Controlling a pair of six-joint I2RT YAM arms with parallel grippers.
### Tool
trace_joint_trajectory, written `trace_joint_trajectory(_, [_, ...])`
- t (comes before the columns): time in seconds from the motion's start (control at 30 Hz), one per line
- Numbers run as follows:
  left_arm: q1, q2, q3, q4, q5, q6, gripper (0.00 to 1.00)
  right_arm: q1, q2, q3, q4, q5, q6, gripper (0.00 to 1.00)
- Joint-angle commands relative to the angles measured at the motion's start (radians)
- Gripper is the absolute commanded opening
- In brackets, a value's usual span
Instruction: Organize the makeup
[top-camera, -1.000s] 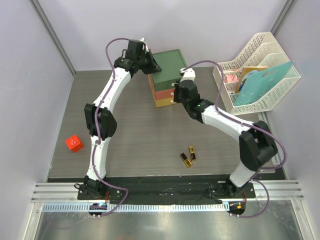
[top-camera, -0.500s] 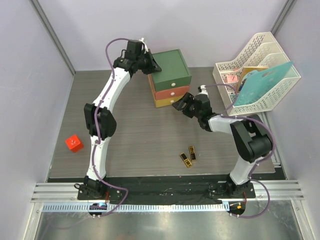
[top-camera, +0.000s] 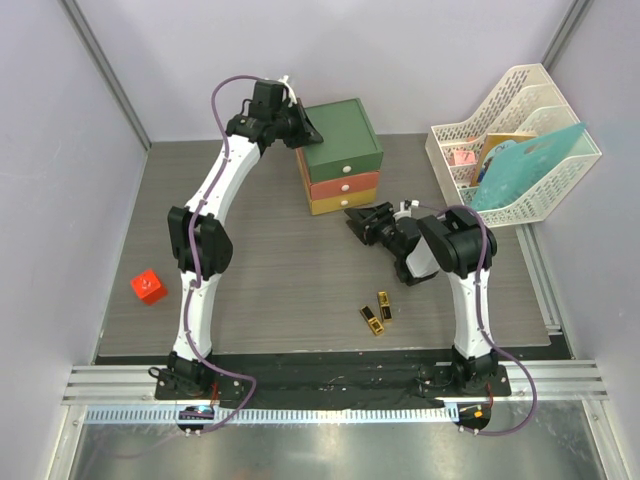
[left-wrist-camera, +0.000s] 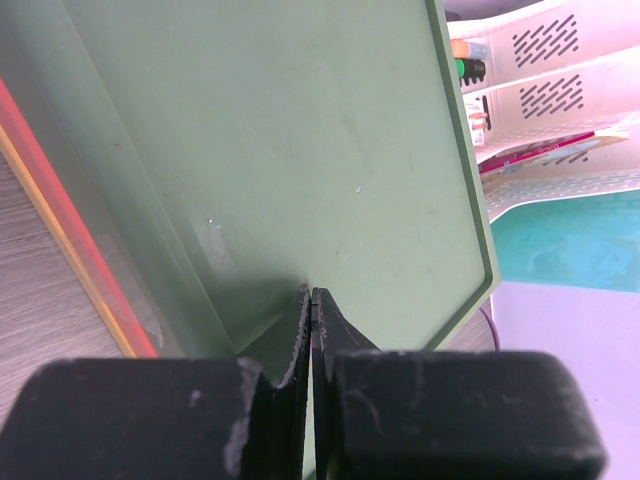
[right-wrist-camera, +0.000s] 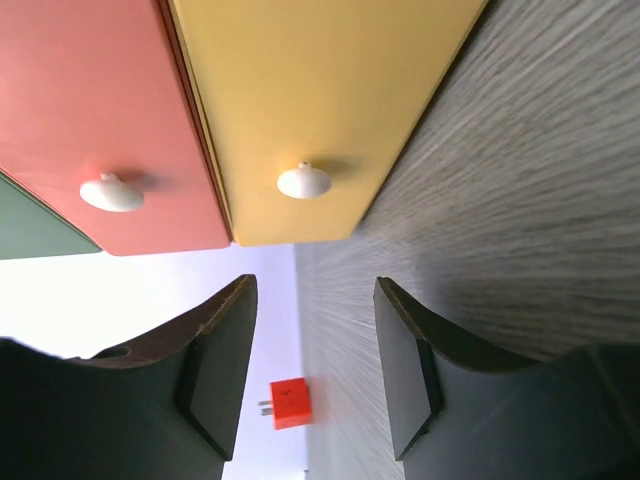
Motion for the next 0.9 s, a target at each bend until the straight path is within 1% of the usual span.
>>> trace_joint_trajectory(0.0, [0.012, 0.076, -0.057, -0.221, -0.026, 0.060, 0.00, 0.001, 0.059, 0.014, 0.161, 0.020, 0.031, 0.57])
trace_joint_trajectory(0.3, [0.015, 0.081, -0.060, -0.220, -0.021, 0.063, 0.00, 0.001, 0.102, 0.093, 0.105, 0.043, 0.026, 0.58])
trace_joint_trajectory(0.53, [0.020, 0.079, -0.061, -0.226, -0.016, 0.067, 0.00, -0.002, 0.152, 0.144, 0.096, 0.085, 0.054, 0.55])
trace_joint_trajectory(0.77, [0.024, 0.079, -0.061, -0.228, -0.012, 0.073, 0.00, -0.005, 0.165, 0.144, 0.071, 0.128, 0.057, 0.53])
trace_joint_trajectory(0.87, [0.027, 0.079, -0.063, -0.229, -0.012, 0.075, 0.00, -0.005, 0.177, 0.150, 0.064, 0.141, 0.073, 0.50])
